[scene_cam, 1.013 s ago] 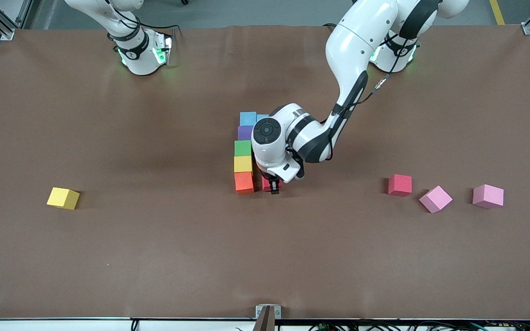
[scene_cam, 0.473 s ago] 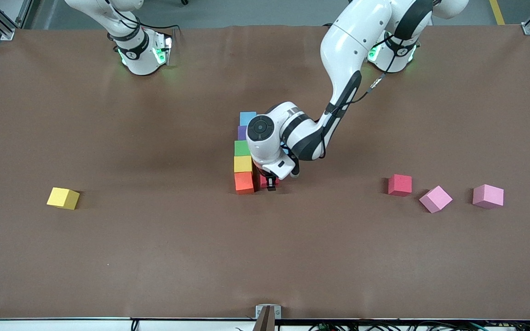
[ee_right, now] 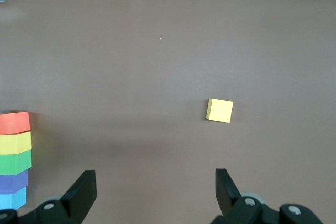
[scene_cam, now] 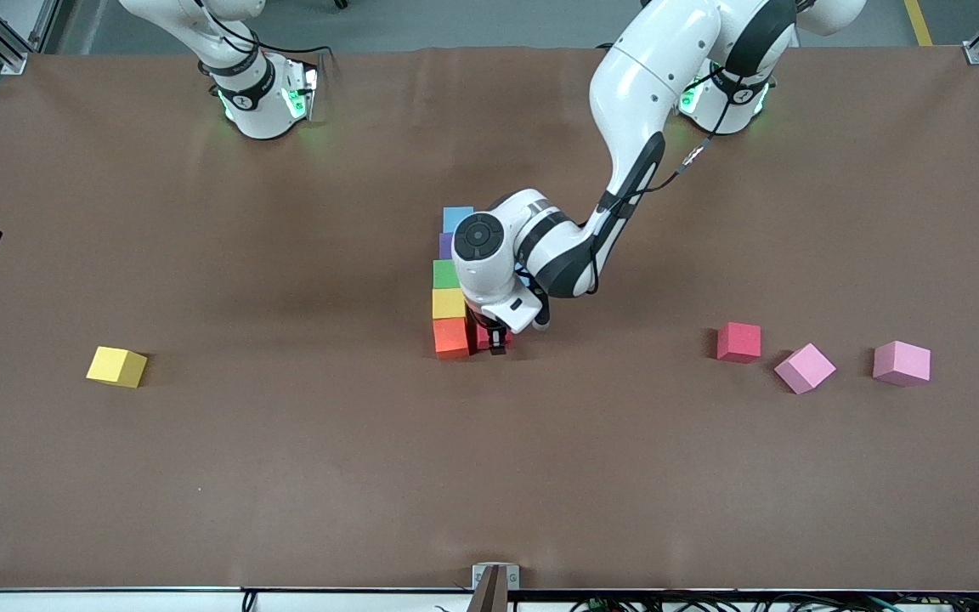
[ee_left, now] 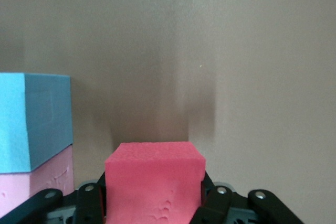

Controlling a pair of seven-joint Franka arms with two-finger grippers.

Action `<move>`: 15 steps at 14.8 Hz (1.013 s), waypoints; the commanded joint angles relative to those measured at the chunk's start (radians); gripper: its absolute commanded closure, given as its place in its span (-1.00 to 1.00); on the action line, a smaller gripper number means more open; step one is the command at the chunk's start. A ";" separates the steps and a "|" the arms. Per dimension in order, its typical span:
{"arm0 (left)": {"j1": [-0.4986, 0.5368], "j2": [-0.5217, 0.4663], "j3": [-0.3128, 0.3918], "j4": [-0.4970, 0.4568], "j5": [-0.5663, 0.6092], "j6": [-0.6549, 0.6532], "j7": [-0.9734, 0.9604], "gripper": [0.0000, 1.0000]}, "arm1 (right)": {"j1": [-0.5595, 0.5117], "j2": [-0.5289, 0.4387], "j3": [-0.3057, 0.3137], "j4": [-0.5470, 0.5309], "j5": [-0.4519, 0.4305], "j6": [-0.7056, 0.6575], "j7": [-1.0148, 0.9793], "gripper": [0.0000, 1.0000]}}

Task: Arrange 11 blocks into digit 3
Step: 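Lower the red cube beside the orange cube and open the left gripper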

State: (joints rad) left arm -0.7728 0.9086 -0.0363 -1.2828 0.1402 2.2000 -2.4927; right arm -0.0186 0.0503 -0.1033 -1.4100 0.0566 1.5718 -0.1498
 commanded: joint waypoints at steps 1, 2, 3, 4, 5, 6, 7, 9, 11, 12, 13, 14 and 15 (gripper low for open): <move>-0.013 0.024 0.010 0.042 0.019 0.007 -0.008 0.92 | 0.025 -0.004 0.004 -0.012 -0.023 0.007 0.004 -1.00; -0.013 0.026 0.010 0.049 0.019 0.007 -0.009 0.92 | 0.022 -0.004 0.004 -0.012 -0.023 0.008 0.004 -1.00; -0.013 0.027 0.010 0.051 0.019 0.010 -0.009 0.92 | 0.019 -0.004 0.002 -0.012 -0.023 0.007 0.004 -1.00; -0.013 0.027 0.010 0.051 0.019 0.014 -0.008 0.92 | 0.017 -0.004 0.002 -0.011 -0.021 0.005 0.003 -1.00; -0.013 0.027 0.010 0.051 0.021 0.024 -0.008 0.92 | 0.017 -0.004 0.000 -0.010 -0.023 0.005 0.003 -1.00; -0.011 0.027 0.010 0.053 0.019 0.029 -0.008 0.92 | 0.017 -0.004 0.000 -0.010 -0.023 0.005 0.003 -1.00; -0.011 0.027 0.012 0.053 0.021 0.041 -0.006 0.92 | 0.017 -0.004 0.000 -0.010 -0.021 0.004 0.003 -1.00; -0.010 0.036 0.013 0.053 0.021 0.056 -0.006 0.92 | 0.017 -0.006 0.000 -0.009 -0.021 -0.001 0.004 -1.00; -0.010 0.041 0.013 0.051 0.021 0.057 -0.006 0.92 | 0.016 -0.006 -0.003 -0.007 -0.021 -0.003 0.007 -1.00; -0.010 0.042 0.013 0.051 0.021 0.057 -0.006 0.92 | 0.016 -0.007 -0.004 -0.007 -0.021 -0.003 0.009 -1.00; -0.010 0.041 0.013 0.050 0.021 0.057 -0.006 0.92 | 0.013 -0.007 -0.006 -0.004 -0.021 -0.004 0.009 -1.00; -0.011 0.042 0.013 0.050 0.021 0.057 -0.006 0.92 | 0.011 -0.007 -0.007 -0.004 -0.021 -0.004 0.009 -1.00; -0.011 0.042 0.013 0.050 0.021 0.057 -0.006 0.92 | 0.011 -0.007 -0.007 -0.004 -0.021 -0.004 0.007 -1.00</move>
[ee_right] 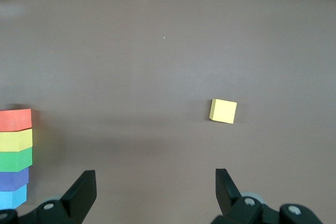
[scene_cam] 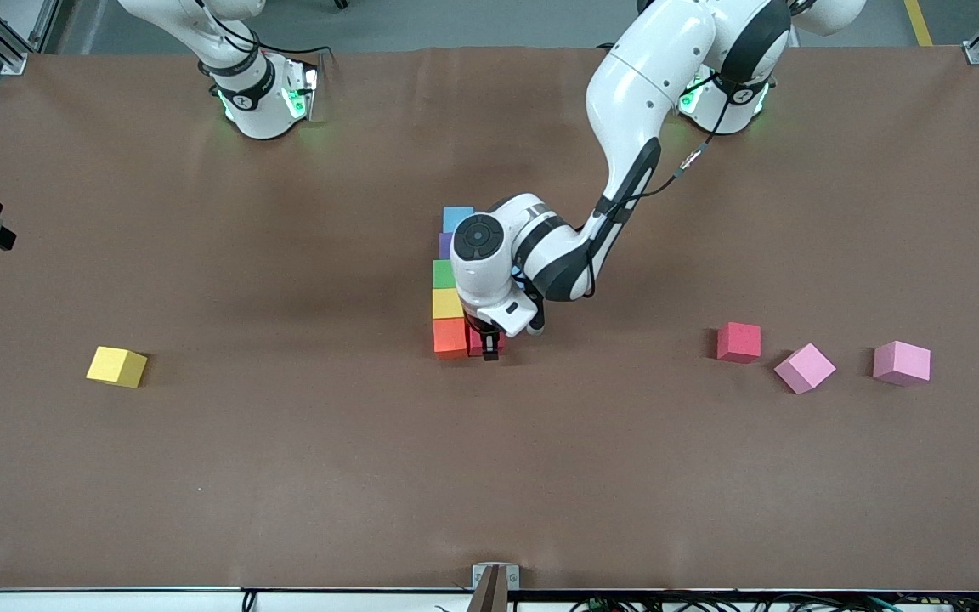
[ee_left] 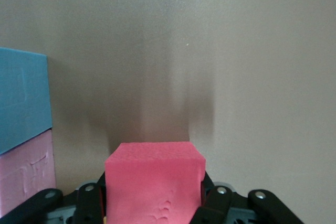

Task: Arrange 11 blocks into digit 3
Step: 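Lower the red cube beside the orange cube and open the left gripper, then move the open left gripper to the second red cube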

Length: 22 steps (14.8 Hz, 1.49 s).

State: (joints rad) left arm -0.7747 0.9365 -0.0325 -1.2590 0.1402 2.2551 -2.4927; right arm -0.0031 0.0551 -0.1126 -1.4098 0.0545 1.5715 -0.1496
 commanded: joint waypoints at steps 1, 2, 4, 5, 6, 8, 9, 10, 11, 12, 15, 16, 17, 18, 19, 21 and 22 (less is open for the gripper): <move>-0.009 0.015 0.009 0.027 0.021 0.003 -0.006 0.92 | -0.005 -0.012 0.002 -0.005 -0.019 -0.004 0.004 -1.00; -0.009 0.016 0.009 0.027 0.021 0.014 -0.006 0.92 | -0.005 -0.012 0.002 -0.005 -0.019 -0.004 0.004 -1.00; -0.009 0.027 0.011 0.029 0.021 0.026 -0.005 0.92 | -0.005 -0.012 0.001 -0.005 -0.019 -0.002 0.004 -1.00; -0.009 0.028 0.011 0.027 0.021 0.035 -0.005 0.92 | -0.005 -0.012 0.002 -0.003 -0.019 0.001 0.004 -1.00; -0.009 0.031 0.011 0.029 0.021 0.038 -0.005 0.92 | -0.005 -0.012 0.002 -0.003 -0.019 0.002 0.004 -1.00; -0.009 0.035 0.011 0.029 0.022 0.038 -0.003 0.92 | -0.005 -0.012 0.002 -0.003 -0.019 0.001 0.004 -1.00; -0.008 0.035 0.011 0.027 0.021 0.038 0.001 0.91 | -0.005 -0.012 0.002 -0.003 -0.019 0.001 0.004 -1.00; -0.009 0.035 0.011 0.029 0.021 0.038 0.002 0.90 | -0.005 -0.012 0.002 -0.003 -0.019 0.002 0.004 -1.00; -0.008 0.035 0.011 0.029 0.021 0.038 0.003 0.86 | -0.005 -0.012 0.002 -0.003 -0.019 0.002 0.004 -1.00; -0.008 0.035 0.011 0.029 0.021 0.038 0.003 0.81 | -0.005 -0.012 0.002 -0.003 -0.019 0.002 0.004 -1.00; -0.005 0.035 0.011 0.027 0.021 0.038 0.003 -0.16 | -0.005 -0.012 0.002 -0.003 -0.021 -0.001 0.002 -1.00; -0.005 0.033 0.011 0.027 0.021 0.038 0.003 -0.73 | -0.005 -0.012 0.002 -0.003 -0.019 0.001 0.004 -1.00; -0.005 0.032 0.011 0.029 0.021 0.038 0.003 -0.99 | -0.005 -0.012 0.002 -0.003 -0.019 0.002 0.002 -1.00; -0.005 0.030 0.011 0.027 0.021 0.038 0.003 -1.00 | -0.005 -0.012 0.002 -0.003 -0.019 0.002 0.002 -1.00; -0.005 0.025 0.011 0.027 0.021 0.037 0.003 -1.00 | -0.005 -0.012 0.002 -0.003 -0.021 0.004 0.002 -1.00; -0.005 0.021 0.008 0.027 0.021 0.031 0.003 -1.00 | -0.005 -0.012 0.002 -0.003 -0.019 0.002 0.004 -1.00; -0.005 0.019 0.006 0.027 0.021 0.024 0.003 -1.00 | -0.006 -0.012 0.001 -0.002 -0.019 0.002 0.004 -1.00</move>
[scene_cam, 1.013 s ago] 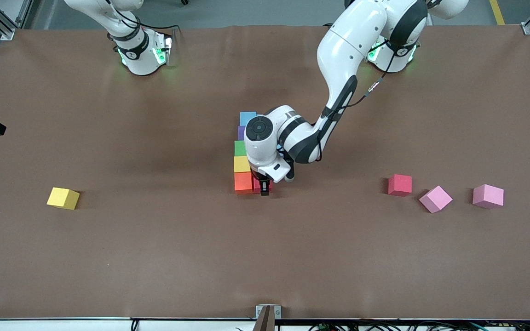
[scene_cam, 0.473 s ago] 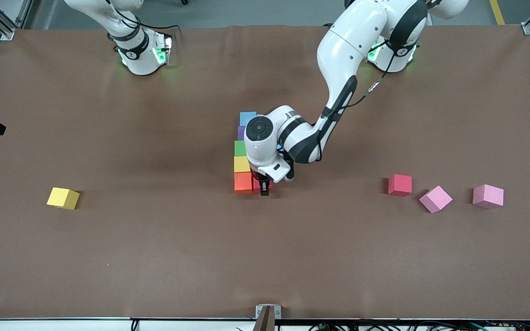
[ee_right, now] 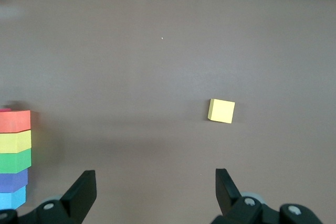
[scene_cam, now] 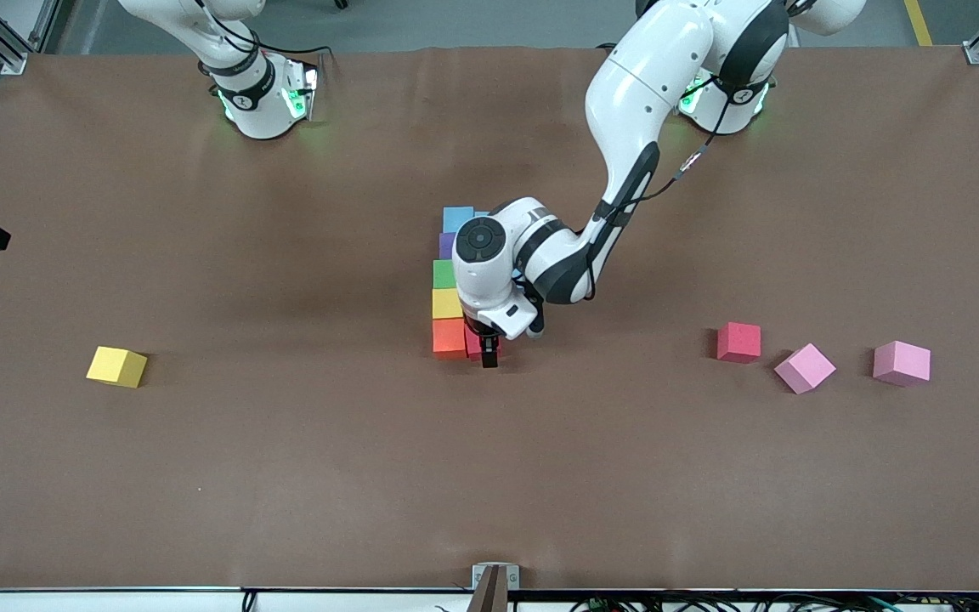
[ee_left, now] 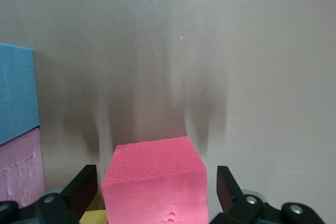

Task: Arrange 11 blocks into digit 3
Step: 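Move the open left gripper to the second red cube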

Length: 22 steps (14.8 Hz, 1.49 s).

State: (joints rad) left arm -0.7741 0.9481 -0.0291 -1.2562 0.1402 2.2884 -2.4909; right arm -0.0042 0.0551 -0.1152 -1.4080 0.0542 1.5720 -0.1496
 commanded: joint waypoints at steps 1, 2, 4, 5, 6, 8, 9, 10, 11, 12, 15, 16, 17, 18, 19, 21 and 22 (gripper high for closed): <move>-0.007 -0.003 0.003 0.024 0.021 -0.017 0.001 -1.00 | -0.005 -0.012 0.003 -0.003 -0.019 0.005 0.004 -1.00; -0.007 -0.015 0.003 0.024 0.021 -0.026 0.001 -1.00 | -0.005 -0.012 0.005 -0.003 -0.019 0.006 0.004 -1.00; -0.008 -0.051 0.005 0.021 0.022 -0.061 0.006 -1.00 | -0.005 -0.012 0.005 -0.003 -0.019 0.006 0.004 -1.00; -0.008 -0.067 0.002 0.021 0.022 -0.090 0.015 -1.00 | -0.005 -0.012 0.003 -0.003 -0.019 0.006 0.004 -1.00; -0.007 -0.089 -0.002 0.020 0.022 -0.116 0.027 -1.00 | -0.005 -0.012 0.003 -0.003 -0.019 0.006 0.004 -1.00; -0.010 -0.121 -0.003 0.015 0.028 -0.145 0.029 -1.00 | -0.005 -0.012 0.003 -0.003 -0.019 0.008 0.004 -1.00; -0.008 -0.141 -0.005 0.015 0.028 -0.168 0.030 -1.00 | -0.005 -0.012 0.003 -0.003 -0.019 0.006 0.004 -1.00; -0.004 -0.150 -0.003 0.015 0.028 -0.194 0.049 -1.00 | -0.005 -0.012 0.003 -0.003 -0.019 0.006 0.004 -1.00; 0.002 -0.179 -0.003 0.014 0.028 -0.226 0.108 -1.00 | -0.007 -0.012 0.003 -0.003 -0.019 0.008 0.004 -1.00; 0.009 -0.201 0.001 0.003 0.019 -0.253 0.159 -1.00 | -0.005 -0.012 0.003 -0.003 -0.019 0.009 0.004 -1.00; 0.108 -0.299 -0.006 -0.069 0.013 -0.280 0.274 -1.00 | -0.005 -0.012 0.003 -0.003 -0.019 0.008 0.004 -1.00; 0.134 -0.334 -0.006 -0.110 0.013 -0.280 0.353 -0.99 | -0.005 -0.012 0.003 -0.003 -0.019 0.009 0.004 -1.00; 0.156 -0.372 -0.006 -0.150 0.012 -0.280 0.460 -0.98 | -0.005 -0.012 0.003 -0.003 -0.019 0.009 0.004 -1.00; 0.176 -0.397 -0.006 -0.173 0.010 -0.280 0.531 -0.98 | -0.005 -0.012 0.003 -0.003 -0.019 0.008 0.004 -1.00; 0.212 -0.428 -0.008 -0.199 0.010 -0.280 0.605 -0.98 | -0.005 -0.012 0.003 -0.003 -0.019 0.008 0.004 -1.00; 0.307 -0.494 -0.034 -0.277 -0.045 -0.279 0.865 -0.98 | -0.005 -0.012 0.003 -0.003 -0.019 0.009 0.004 -1.00; 0.352 -0.520 -0.040 -0.304 -0.092 -0.279 0.983 -0.98 | -0.005 -0.012 0.003 -0.003 -0.019 0.008 0.004 -1.00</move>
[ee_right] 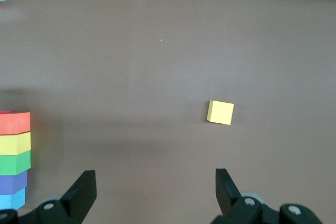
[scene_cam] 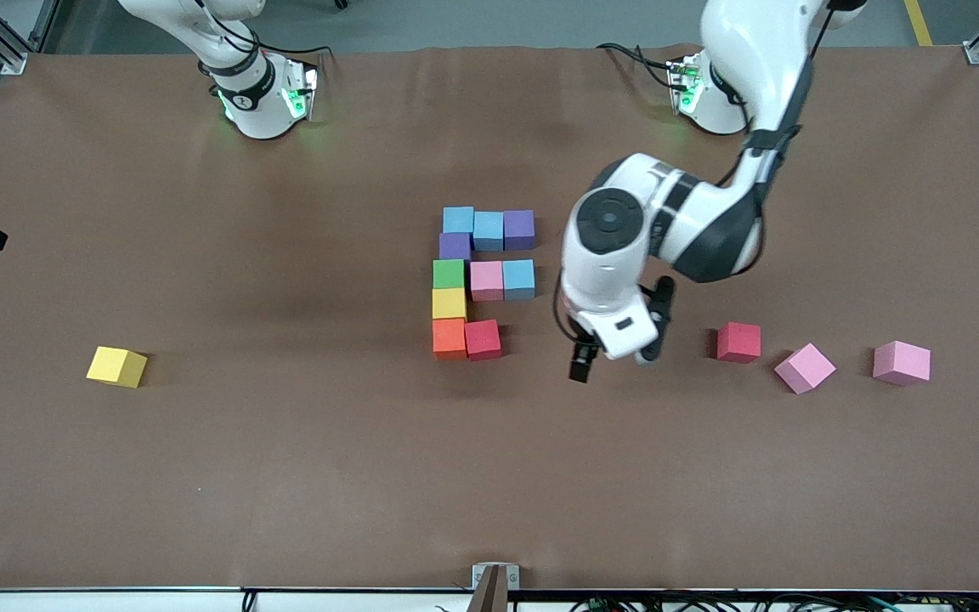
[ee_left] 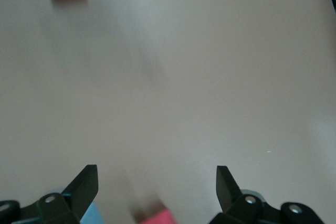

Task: Arrange 11 blocks into digit 3
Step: 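Move the open left gripper to the second red cube, then grasp the red cube with the left gripper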

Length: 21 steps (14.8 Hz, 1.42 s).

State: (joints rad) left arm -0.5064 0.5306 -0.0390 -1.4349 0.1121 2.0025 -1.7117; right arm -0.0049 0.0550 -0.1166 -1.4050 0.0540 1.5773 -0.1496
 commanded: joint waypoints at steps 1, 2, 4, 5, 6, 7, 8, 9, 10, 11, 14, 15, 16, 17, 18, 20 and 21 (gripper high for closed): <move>0.130 -0.125 -0.032 -0.151 -0.081 0.004 0.302 -0.99 | -0.004 -0.012 0.006 -0.006 -0.019 0.003 0.004 -1.00; 0.166 -0.153 -0.033 -0.189 -0.083 0.001 0.410 -0.99 | -0.004 -0.012 0.005 -0.006 -0.019 0.003 0.004 -1.00; 0.225 -0.213 -0.033 -0.270 -0.084 0.001 0.597 -0.99 | -0.004 -0.012 0.005 -0.006 -0.019 0.003 0.004 -1.00; 0.255 -0.253 -0.033 -0.330 -0.084 0.001 0.710 -0.99 | -0.004 -0.012 0.005 -0.006 -0.020 0.003 0.004 -1.00; 0.278 -0.282 -0.032 -0.373 -0.084 0.001 0.790 -0.99 | -0.006 -0.012 0.005 -0.006 -0.019 0.003 0.004 -1.00; 0.307 -0.312 -0.032 -0.413 -0.084 0.001 0.881 -0.99 | -0.006 -0.012 0.005 -0.006 -0.020 0.003 0.004 -1.00; 0.333 -0.337 -0.032 -0.445 -0.084 -0.001 0.967 -0.99 | -0.006 -0.012 0.005 -0.006 -0.019 0.003 0.004 -1.00; 0.354 -0.356 -0.032 -0.476 -0.084 -0.001 1.042 -0.99 | -0.004 -0.012 0.005 -0.006 -0.020 0.004 0.004 -1.00; 0.373 -0.366 -0.032 -0.504 -0.084 0.001 1.099 -0.98 | -0.006 -0.012 0.005 -0.006 -0.019 0.003 0.004 -1.00; 0.390 -0.374 -0.032 -0.530 -0.084 0.001 1.139 -0.98 | -0.006 -0.012 0.005 -0.006 -0.019 0.003 0.004 -1.00; 0.404 -0.377 -0.025 -0.610 -0.069 0.021 1.276 -0.98 | -0.006 -0.012 0.005 -0.006 -0.019 0.003 0.004 -1.00; 0.432 -0.377 -0.027 -0.622 -0.069 0.038 1.309 -0.98 | -0.006 -0.012 0.005 -0.006 -0.019 0.004 0.004 -1.00; 0.459 -0.376 -0.030 -0.648 -0.068 0.063 1.348 -0.98 | -0.006 -0.012 0.005 -0.006 -0.019 0.003 0.004 -1.00; 0.469 -0.380 -0.030 -0.686 -0.068 0.120 1.419 -0.98 | -0.006 -0.012 0.005 -0.006 -0.019 0.003 0.004 -1.00; 0.498 -0.389 -0.030 -0.723 -0.068 0.175 1.469 -0.98 | -0.006 -0.012 0.005 -0.006 -0.020 0.003 0.004 -1.00; 0.523 -0.376 -0.030 -0.746 -0.068 0.231 1.527 -0.98 | -0.006 -0.012 0.005 -0.006 -0.020 0.003 0.004 -1.00; 0.526 -0.359 -0.030 -0.746 -0.068 0.255 1.547 -0.98 | -0.006 -0.012 0.005 -0.006 -0.020 0.003 0.004 -1.00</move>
State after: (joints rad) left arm 0.0081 0.1845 -0.0590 -2.1446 0.0398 2.2074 -0.2115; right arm -0.0052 0.0550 -0.1175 -1.4046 0.0535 1.5775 -0.1496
